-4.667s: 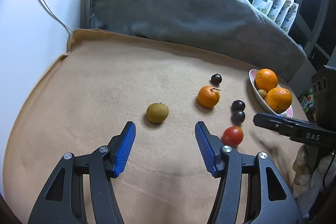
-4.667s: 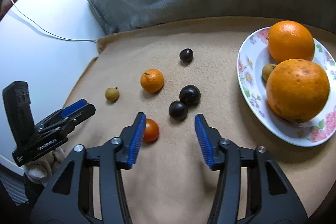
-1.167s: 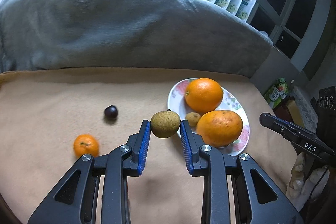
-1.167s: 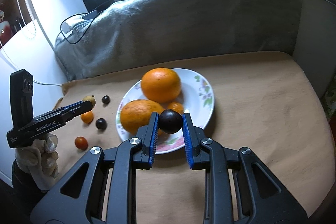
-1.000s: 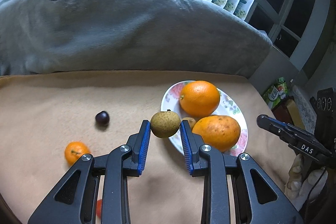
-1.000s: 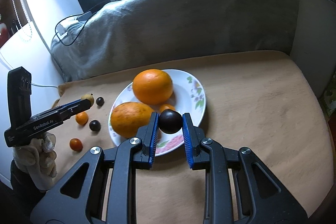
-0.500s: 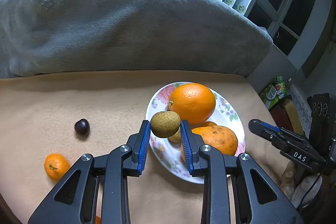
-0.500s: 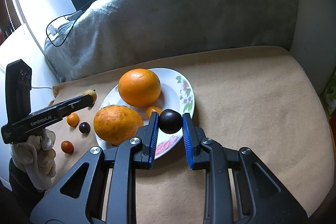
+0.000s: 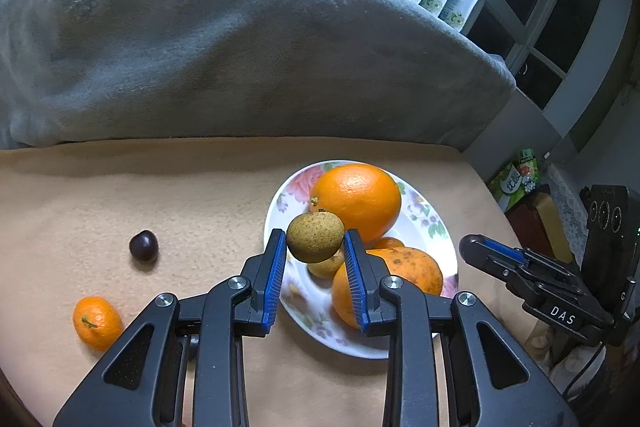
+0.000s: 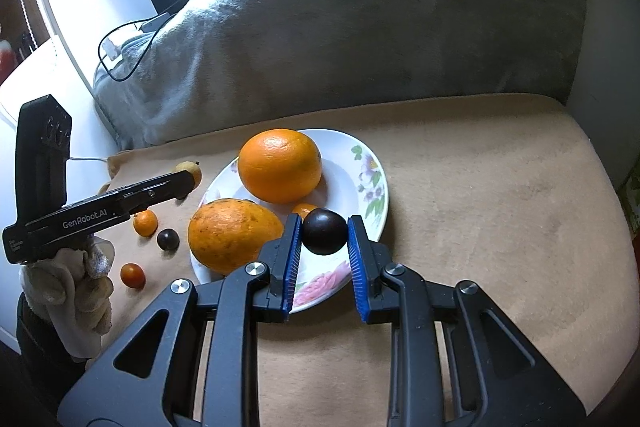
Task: Organize fruits
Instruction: 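Open both tools over the plate and withdraw them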
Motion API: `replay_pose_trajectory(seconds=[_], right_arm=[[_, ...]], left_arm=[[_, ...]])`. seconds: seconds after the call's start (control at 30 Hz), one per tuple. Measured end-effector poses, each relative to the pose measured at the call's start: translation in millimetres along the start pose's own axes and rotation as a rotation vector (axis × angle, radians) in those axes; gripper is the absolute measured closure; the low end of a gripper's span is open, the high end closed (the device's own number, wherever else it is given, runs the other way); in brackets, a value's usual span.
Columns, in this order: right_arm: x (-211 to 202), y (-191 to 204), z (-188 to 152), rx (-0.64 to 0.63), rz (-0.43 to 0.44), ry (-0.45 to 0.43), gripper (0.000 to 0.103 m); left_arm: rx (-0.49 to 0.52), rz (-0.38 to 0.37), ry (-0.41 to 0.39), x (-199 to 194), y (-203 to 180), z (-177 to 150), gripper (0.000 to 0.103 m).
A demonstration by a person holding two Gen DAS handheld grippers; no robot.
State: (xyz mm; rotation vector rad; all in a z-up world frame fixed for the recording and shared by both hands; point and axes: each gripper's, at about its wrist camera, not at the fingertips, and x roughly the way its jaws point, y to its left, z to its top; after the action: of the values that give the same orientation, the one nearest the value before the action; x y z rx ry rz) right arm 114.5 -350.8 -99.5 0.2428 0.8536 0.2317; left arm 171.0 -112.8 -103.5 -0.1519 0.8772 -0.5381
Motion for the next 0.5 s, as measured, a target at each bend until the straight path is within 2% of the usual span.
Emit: replay_pose_trajectory(seconds=[0.17, 0.23, 0.3, 0.37, 0.47, 0.5], right_arm=[[-1.2, 5.6, 0.3, -0.018, 0.002, 0.001, 0.078], [-1.5, 6.5, 0.4, -0.021, 0.005, -0.001, 0.073], [-2.3, 7.3, 1.1, -0.026, 0.004, -0.011, 0.053], [-5.0, 8.3, 1.8, -0.03, 0.004, -0.027, 0.045], [-7.4, 10.0, 2.8, -0.039, 0.006, -0.034, 0.042], [-8.1, 10.1, 2.7, -0.041, 0.005, -0.036, 0.037]], left_arm=[[0.007, -0.004, -0.001, -0.7, -3.2, 0.3, 0.074], [0.007, -0.007, -0.004, -1.2, -3.8, 1.0, 0.065], [0.01, -0.01, -0.008, -2.7, -5.0, 1.5, 0.065], [0.013, -0.009, -0.011, -4.4, -5.8, 2.0, 0.064], [0.01, -0.01, -0.015, -6.5, -6.5, 2.4, 0.054], [0.009, -0.01, -0.017, -7.2, -7.0, 2.6, 0.051]])
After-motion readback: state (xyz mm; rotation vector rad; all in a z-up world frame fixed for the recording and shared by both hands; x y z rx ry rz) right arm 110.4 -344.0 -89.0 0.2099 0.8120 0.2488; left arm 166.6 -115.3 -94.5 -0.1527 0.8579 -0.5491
